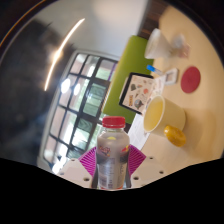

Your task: Pour water

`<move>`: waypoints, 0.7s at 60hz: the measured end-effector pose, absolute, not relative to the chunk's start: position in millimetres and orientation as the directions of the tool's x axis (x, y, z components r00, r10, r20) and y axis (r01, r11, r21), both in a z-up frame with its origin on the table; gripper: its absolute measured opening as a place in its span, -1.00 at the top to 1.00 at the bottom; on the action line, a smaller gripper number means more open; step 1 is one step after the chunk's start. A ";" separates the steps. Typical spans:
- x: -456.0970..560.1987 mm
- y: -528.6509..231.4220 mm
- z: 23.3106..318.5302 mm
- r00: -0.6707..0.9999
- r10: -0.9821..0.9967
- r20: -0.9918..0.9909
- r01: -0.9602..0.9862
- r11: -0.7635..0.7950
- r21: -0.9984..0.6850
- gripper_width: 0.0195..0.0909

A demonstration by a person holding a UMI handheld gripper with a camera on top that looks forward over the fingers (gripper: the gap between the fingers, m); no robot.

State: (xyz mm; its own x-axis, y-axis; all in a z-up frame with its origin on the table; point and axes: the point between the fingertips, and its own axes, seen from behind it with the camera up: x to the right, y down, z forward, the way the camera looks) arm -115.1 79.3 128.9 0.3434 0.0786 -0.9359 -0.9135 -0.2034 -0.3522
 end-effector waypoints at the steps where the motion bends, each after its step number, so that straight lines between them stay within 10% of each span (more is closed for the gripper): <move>1: -108.8 82.3 129.4 0.287 0.072 -0.955 -0.934 -0.202 -0.296 0.50; 17: -62.0 97.0 154.6 -0.498 0.050 -0.866 -0.850 -0.224 0.476 0.49; 30: -69.8 84.5 147.6 -0.659 -0.017 -0.752 -0.730 -0.224 0.646 0.48; 42: -96.4 63.2 170.6 -0.500 0.014 -0.866 -0.829 -0.299 0.473 0.49</move>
